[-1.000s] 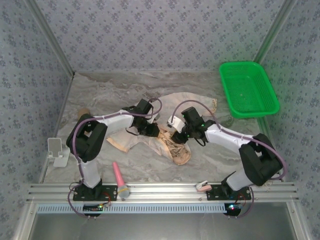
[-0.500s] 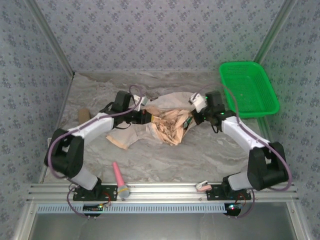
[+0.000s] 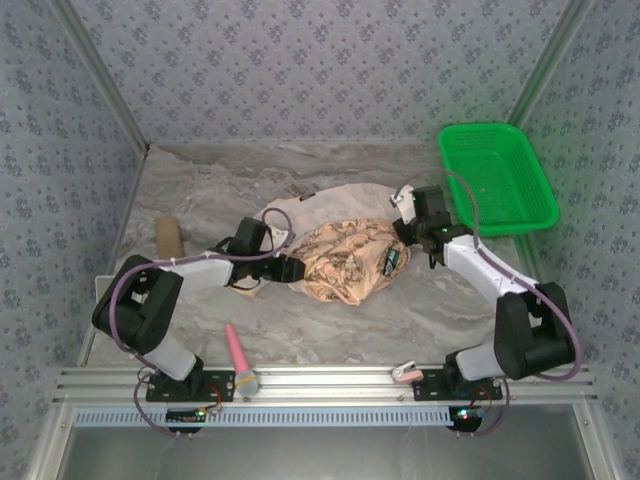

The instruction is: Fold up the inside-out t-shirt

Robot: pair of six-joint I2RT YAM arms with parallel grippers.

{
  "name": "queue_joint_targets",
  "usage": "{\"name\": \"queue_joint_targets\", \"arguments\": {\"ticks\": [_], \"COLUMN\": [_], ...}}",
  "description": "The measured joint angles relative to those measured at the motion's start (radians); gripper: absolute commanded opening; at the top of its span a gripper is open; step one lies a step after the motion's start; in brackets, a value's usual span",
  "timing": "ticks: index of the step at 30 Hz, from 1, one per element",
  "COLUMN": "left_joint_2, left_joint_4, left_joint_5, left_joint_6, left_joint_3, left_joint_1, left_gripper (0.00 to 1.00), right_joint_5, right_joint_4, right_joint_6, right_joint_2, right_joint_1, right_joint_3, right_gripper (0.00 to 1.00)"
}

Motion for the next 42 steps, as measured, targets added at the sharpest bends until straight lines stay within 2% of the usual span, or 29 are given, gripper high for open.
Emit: {"name": "queue_joint_targets", "arguments": {"ticks": [3,7,10,13,18,20,22,24,25,28,31,34,38,42], "left_joint_2": [-0.003,-0.003,0.027,0.127,0.262,0.269,0.27,0.27,0.27,0.26,0.201,0.087,0.003,0.056], "left_joint_4": [-0.157,-0.299,-0.304,-0.317,-0.363,-0.367,-0.364,-0.36,-0.356,-0.316,-0.242,-0.094,0.088,0.15], "left_joint_5": [-0.066,-0.19,-0.23,-0.24,-0.237,-0.237,-0.232,-0.217,-0.203,-0.142,-0.068,0.005,0.041,0.032], "left_joint_6": [0.087,0.186,0.228,0.264,0.286,0.292,0.29,0.282,0.272,0.223,0.146,0.034,-0.111,-0.187], "left_joint_3": [0.136,0.355,0.44,0.484,0.475,0.467,0.468,0.468,0.468,0.462,0.415,0.312,0.193,0.114], "left_joint_1": [-0.082,-0.181,-0.182,-0.164,-0.15,-0.151,-0.149,-0.139,-0.13,-0.081,-0.019,0.042,0.114,0.151], "left_gripper": [0.61,0.61,0.61,0.61,0.61,0.52,0.27,0.11,0.06,0.02,0.02,0.02,0.07,0.15], "right_joint_5": [0.0,-0.071,-0.149,-0.2,-0.208,-0.205,-0.188,-0.153,-0.121,-0.039,-0.005,0.007,0.002,-0.023], "right_joint_4": [-0.1,-0.267,-0.267,-0.292,-0.29,-0.256,-0.219,-0.2,-0.2,-0.203,-0.207,-0.21,-0.243,-0.284], "right_joint_6": [0.122,0.417,0.615,0.768,0.892,0.919,0.943,0.95,0.954,0.948,0.941,0.939,0.944,0.946], "right_joint_2": [-0.027,0.008,0.02,0.033,0.087,0.116,0.16,0.192,0.203,0.201,0.166,0.048,-0.085,-0.023], "right_joint_1": [0.054,0.068,0.092,0.162,0.31,0.346,0.357,0.357,0.356,0.346,0.302,0.213,0.09,0.059], "right_joint_3": [0.091,0.252,0.195,0.081,0.055,0.055,0.055,0.055,0.055,0.055,0.048,0.01,-0.03,-0.064], "right_gripper": [0.44,0.44,0.49,0.53,0.53,0.47,0.31,0.23,0.15,0.0,0.0,0.0,0.0,0.03]}}
